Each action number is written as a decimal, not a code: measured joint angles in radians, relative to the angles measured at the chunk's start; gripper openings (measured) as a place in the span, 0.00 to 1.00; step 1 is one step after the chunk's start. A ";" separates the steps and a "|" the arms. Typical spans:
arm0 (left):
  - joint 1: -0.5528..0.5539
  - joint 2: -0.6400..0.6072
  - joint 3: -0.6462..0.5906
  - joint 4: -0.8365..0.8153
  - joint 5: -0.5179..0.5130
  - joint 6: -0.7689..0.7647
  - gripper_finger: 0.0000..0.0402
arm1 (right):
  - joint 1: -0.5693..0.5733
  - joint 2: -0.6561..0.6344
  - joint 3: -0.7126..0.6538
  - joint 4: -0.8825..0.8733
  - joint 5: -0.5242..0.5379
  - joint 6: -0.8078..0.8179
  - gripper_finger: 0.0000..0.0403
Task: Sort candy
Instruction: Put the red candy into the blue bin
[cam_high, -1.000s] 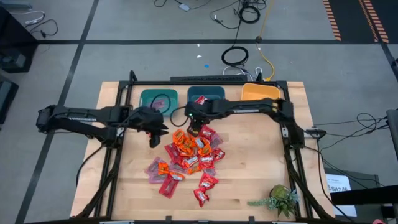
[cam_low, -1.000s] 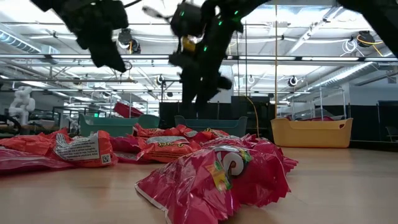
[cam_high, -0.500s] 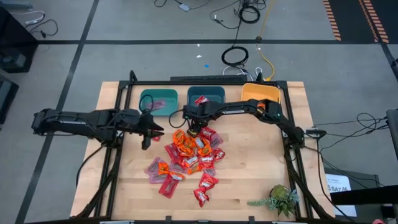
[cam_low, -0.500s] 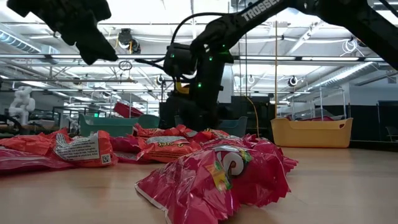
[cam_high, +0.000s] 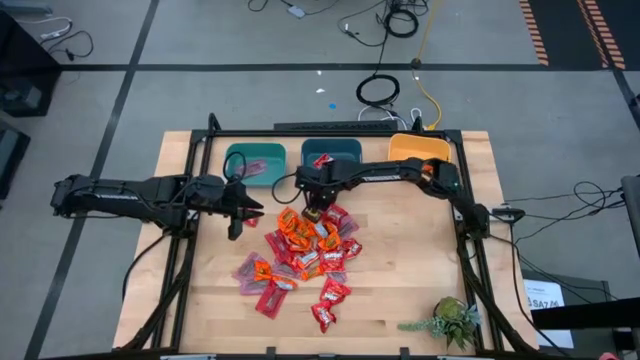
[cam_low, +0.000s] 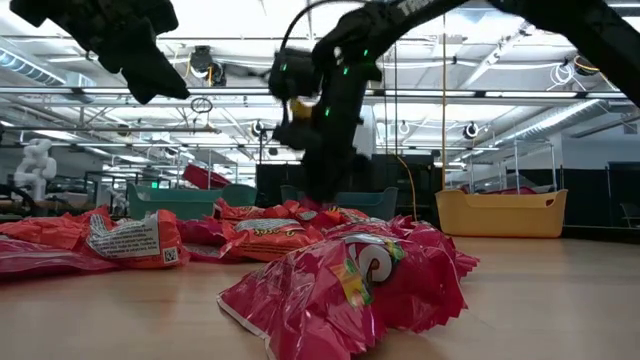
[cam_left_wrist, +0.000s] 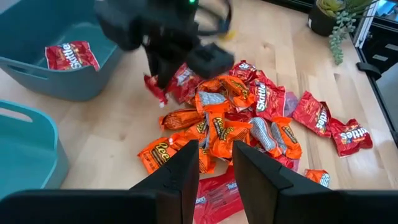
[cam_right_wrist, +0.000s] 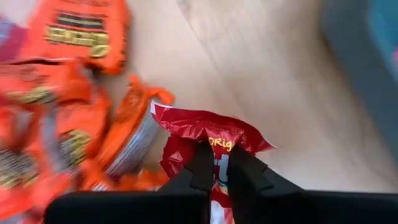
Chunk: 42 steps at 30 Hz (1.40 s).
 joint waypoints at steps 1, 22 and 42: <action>0.000 0.000 0.000 0.000 0.000 0.000 0.27 | 0.000 -0.021 0.000 -0.009 0.000 0.000 0.05; 0.000 0.000 0.000 0.003 0.000 -0.002 0.27 | -0.262 -0.296 0.000 -0.024 0.083 -0.010 0.02; 0.000 0.000 0.000 -0.001 0.000 0.000 0.27 | -0.341 -0.174 0.000 -0.054 0.027 -0.039 0.29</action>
